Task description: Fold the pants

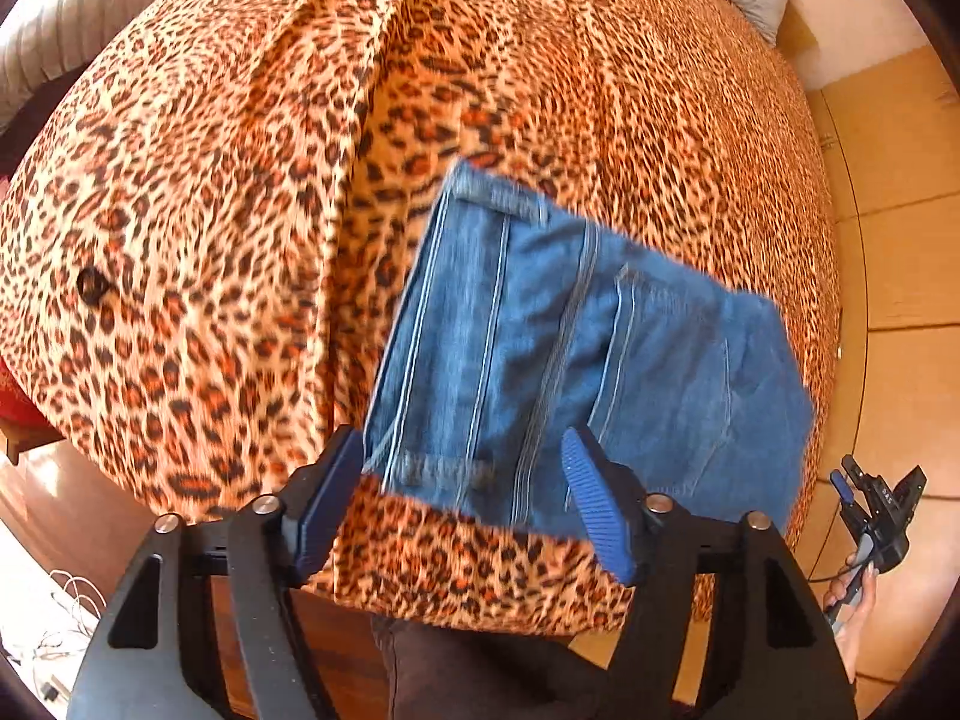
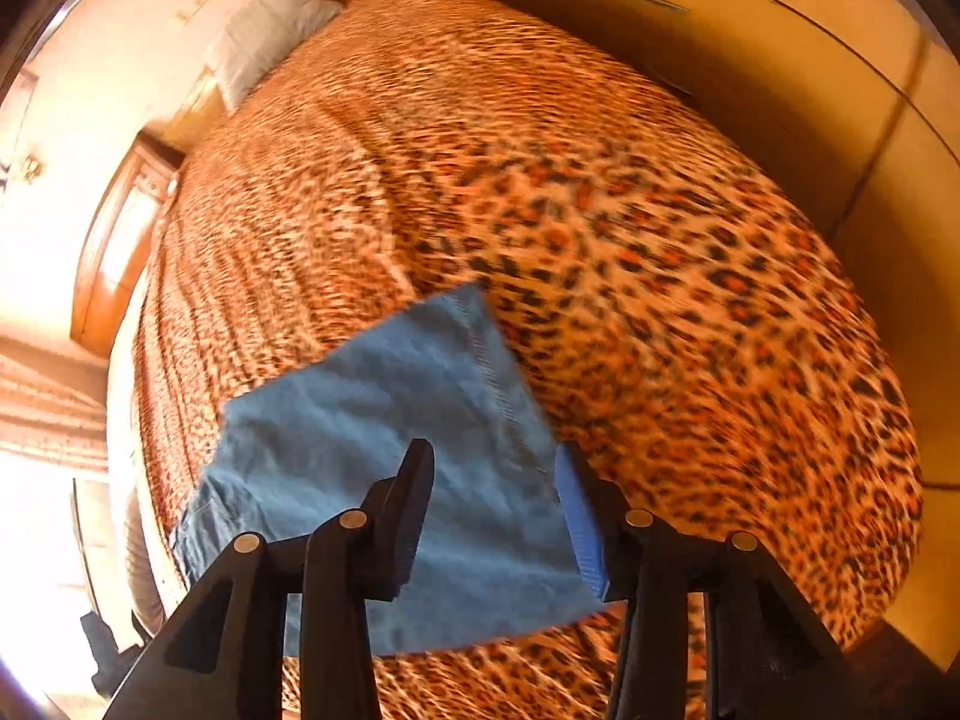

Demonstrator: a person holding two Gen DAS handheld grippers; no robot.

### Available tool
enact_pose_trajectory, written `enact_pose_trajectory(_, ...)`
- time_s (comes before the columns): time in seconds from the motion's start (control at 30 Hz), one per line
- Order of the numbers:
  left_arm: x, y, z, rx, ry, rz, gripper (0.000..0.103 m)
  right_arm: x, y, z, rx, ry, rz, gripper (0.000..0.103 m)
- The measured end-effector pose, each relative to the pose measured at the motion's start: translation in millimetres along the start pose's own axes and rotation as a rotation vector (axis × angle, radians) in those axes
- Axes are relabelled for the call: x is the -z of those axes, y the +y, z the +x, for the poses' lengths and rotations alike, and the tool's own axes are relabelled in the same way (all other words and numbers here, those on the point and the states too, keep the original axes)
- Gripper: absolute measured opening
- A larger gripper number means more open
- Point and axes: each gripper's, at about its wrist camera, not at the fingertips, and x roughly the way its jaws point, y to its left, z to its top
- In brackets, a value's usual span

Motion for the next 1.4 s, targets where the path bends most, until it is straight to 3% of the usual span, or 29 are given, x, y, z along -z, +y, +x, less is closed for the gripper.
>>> enact_pose_trajectory(0.13,-56,2,38,0.022,0.081,-0.068,0.071,-30,106,70,-0.124,0.126,-0.197,0.058)
enact_pose_trajectory(0.2,-71,6,53,0.013,0.117,-0.105,0.071,-39,152,105,-0.119,0.175,-0.28,0.059)
enact_pose_trajectory(0.27,-76,11,61,0.043,0.146,-0.125,0.071,-41,185,134,-0.061,0.22,-0.37,0.059)
enact_pose_trajectory(0.43,-79,19,70,0.077,0.188,-0.108,0.071,-41,228,182,-0.003,0.354,-0.51,0.062)
enact_pose_trajectory(0.57,-84,14,92,0.099,0.258,-0.078,0.071,-31,244,202,0.065,0.395,-0.636,0.068)
enact_pose_trajectory(0.6,-82,12,93,0.102,0.264,-0.063,0.071,-28,249,208,0.081,0.396,-0.67,0.064)
enact_pose_trajectory(0.63,-80,7,91,0.1,0.254,-0.029,0.069,-23,251,210,0.093,0.393,-0.708,0.054)
enact_pose_trajectory(0.67,-79,0,87,0.086,0.231,0.014,0.06,-19,256,214,0.1,0.406,-0.734,0.005)
enact_pose_trajectory(0.77,-76,-20,75,0.04,0.164,0.093,0.038,-12,266,207,0.156,0.351,-0.792,0.002)
enact_pose_trajectory(0.9,-78,-28,99,-0.133,0.175,0.139,0.033,-25,257,220,0.165,0.334,-0.66,0.001)
enact_pose_trajectory(1.0,-79,-24,94,-0.131,0.161,0.095,0.033,-24,248,231,0.257,0.317,-0.632,0.0)
enact_pose_trajectory(1.03,-79,-21,88,-0.124,0.155,0.085,0.033,-29,240,226,0.24,0.307,-0.594,0.0)
enact_pose_trajectory(1.13,-73,-8,64,-0.079,0.135,0.074,0.038,-43,214,187,0.057,0.244,-0.432,0.002)
enact_pose_trajectory(1.2,-66,1,48,-0.099,0.11,0.081,0.043,-49,184,159,-0.02,0.213,-0.313,0.01)
enact_pose_trajectory(1.23,-63,5,42,-0.099,0.103,0.084,0.053,-52,166,145,-0.041,0.198,-0.258,0.015)
enact_pose_trajectory(1.3,-54,19,32,-0.077,0.091,0.065,0.06,-53,126,118,-0.028,0.159,-0.16,0.039)
enact_pose_trajectory(1.4,-39,37,27,0.008,0.118,-0.006,0.061,-43,56,82,0.031,0.123,-0.04,0.045)
